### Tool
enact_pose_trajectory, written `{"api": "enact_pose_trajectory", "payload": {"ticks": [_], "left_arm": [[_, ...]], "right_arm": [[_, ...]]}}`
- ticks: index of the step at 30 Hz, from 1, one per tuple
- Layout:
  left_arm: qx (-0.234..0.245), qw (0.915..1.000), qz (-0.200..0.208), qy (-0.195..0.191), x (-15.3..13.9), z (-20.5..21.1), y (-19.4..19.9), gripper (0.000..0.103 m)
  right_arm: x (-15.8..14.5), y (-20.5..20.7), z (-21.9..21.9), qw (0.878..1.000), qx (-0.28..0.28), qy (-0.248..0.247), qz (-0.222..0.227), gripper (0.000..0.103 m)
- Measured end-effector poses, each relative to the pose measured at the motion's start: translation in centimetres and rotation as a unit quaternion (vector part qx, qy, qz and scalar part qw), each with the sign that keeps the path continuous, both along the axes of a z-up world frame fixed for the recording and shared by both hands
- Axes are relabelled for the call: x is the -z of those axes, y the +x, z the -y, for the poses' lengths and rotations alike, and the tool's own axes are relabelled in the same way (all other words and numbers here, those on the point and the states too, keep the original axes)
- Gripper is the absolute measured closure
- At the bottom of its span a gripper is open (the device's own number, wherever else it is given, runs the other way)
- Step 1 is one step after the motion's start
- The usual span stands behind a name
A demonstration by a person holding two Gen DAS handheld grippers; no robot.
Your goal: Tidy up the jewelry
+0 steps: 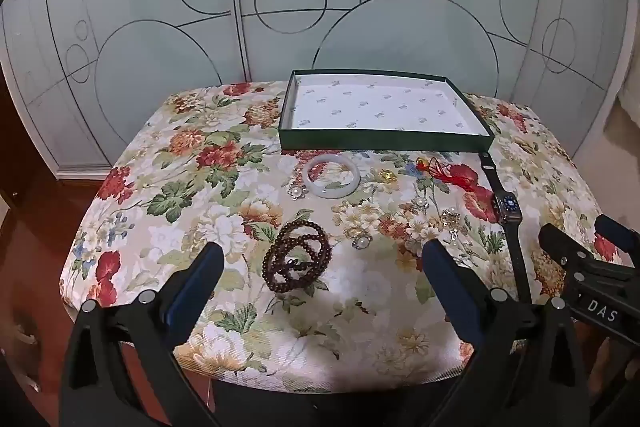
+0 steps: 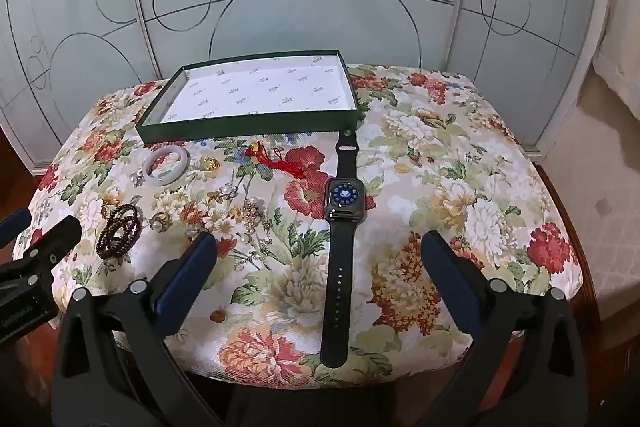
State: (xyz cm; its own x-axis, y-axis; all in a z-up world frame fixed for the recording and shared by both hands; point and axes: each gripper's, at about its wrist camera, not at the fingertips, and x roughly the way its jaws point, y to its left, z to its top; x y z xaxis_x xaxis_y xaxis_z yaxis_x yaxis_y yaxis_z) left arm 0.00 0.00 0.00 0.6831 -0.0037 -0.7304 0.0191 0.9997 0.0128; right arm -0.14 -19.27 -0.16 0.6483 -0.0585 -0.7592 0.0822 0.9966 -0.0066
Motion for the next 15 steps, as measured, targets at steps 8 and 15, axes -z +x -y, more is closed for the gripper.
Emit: {"api": "enact_pose_trajectory", "payload": {"ticks": [8,15], "left_arm": [[0.001,1.0,-0.001,-0.002,0.0,-0.1,0.0,0.004],[-0.001,1.0,0.0,0.0,-0.2,-0.7,0.0,0.004]], "right_arm": [[0.2,-0.2,-0.3,1.0,-0.002,-0.008,0.003,0.002],[-0.3,-0.2,-0.1,1.0,0.0,0.002,0.005,0.002]]}}
